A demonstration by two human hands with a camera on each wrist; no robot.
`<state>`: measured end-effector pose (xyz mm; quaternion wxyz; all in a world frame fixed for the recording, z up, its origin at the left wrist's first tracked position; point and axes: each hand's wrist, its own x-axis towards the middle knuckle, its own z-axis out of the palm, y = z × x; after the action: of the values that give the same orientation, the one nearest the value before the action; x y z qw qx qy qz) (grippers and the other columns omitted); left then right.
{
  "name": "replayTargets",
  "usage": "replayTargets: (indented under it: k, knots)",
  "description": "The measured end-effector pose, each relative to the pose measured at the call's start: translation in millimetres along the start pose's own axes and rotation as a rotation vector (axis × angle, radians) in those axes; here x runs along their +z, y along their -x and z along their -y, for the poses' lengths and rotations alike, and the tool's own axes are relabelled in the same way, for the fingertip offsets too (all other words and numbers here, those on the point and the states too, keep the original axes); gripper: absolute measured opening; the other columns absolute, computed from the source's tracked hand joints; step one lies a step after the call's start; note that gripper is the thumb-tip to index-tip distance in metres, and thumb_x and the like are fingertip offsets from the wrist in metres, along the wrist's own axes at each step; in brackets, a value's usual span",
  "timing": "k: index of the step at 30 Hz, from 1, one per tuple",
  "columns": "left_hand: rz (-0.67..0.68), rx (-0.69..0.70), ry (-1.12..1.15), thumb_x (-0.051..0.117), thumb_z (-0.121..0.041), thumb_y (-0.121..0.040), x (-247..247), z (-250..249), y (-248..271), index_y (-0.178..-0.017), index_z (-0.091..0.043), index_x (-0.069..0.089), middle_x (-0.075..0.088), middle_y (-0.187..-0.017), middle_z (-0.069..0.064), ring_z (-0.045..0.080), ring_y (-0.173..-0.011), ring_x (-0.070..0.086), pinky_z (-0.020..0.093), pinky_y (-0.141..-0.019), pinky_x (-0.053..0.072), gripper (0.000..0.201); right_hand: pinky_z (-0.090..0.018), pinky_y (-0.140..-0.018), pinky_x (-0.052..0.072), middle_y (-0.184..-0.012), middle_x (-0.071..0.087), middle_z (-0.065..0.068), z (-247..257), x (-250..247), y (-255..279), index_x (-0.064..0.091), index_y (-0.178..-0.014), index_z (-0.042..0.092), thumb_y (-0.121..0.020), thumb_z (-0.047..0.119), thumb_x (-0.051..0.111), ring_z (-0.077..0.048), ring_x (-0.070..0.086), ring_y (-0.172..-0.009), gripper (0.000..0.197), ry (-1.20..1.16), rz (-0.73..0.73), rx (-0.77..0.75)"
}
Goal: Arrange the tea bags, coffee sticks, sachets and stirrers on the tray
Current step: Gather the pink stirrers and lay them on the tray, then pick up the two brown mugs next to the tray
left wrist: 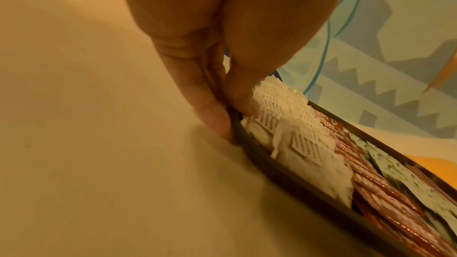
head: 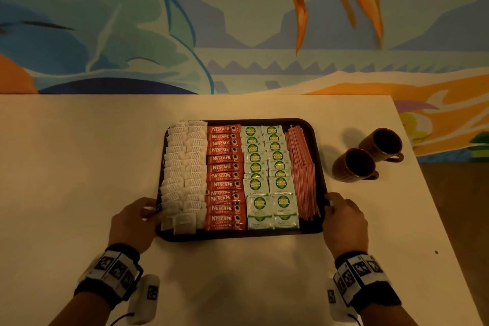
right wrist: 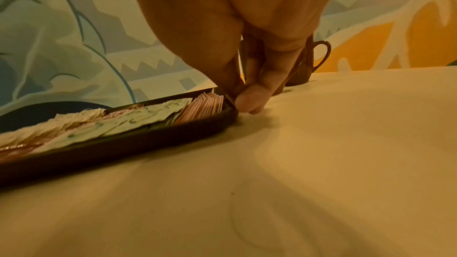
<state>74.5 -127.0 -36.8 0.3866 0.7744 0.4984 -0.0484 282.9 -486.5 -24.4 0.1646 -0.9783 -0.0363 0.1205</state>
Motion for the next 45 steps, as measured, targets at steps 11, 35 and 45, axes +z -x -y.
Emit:
replayTargets:
  k: [11, 35, 45]
  knots:
    - [-0.110, 0.039, -0.017, 0.080, -0.022, -0.087, -9, -38, -54, -0.111, -0.013, 0.076, 0.076, -0.103, 0.011, 0.021, -0.081, 0.061, 0.030, -0.079, 0.050, 0.026, -0.046, -0.075, 0.058, -0.115, 0.064, -0.016, 41, 12, -29, 0.056, -0.142, 0.014, -0.096, 0.006, 0.056, -0.042, 0.070, -0.092, 0.047, 0.058, -0.026, -0.084]
    - [-0.330, 0.312, -0.111, 0.062, -0.041, -0.097, -14, -116, -51, -0.117, -0.017, 0.065, 0.065, -0.112, 0.010, 0.024, -0.094, 0.057, 0.042, -0.087, 0.046, 0.032, -0.028, -0.076, 0.050, -0.101, 0.074, -0.002, 54, -67, -28, 0.075, -0.111, 0.019, -0.100, 0.017, 0.061, -0.019, 0.068, -0.084, 0.018, -0.155, 0.049, -0.124]
    - [0.228, 0.763, -0.091, 0.071, -0.046, -0.090, 129, -311, 41, -0.124, -0.028, 0.058, 0.058, -0.115, -0.011, 0.006, -0.097, 0.060, 0.018, -0.077, 0.048, 0.041, -0.037, -0.099, 0.045, -0.129, 0.062, -0.011, -15, -146, -105, 0.069, -0.124, 0.017, -0.088, -0.004, 0.061, -0.033, 0.054, -0.123, 0.042, -0.208, -0.216, -0.052]
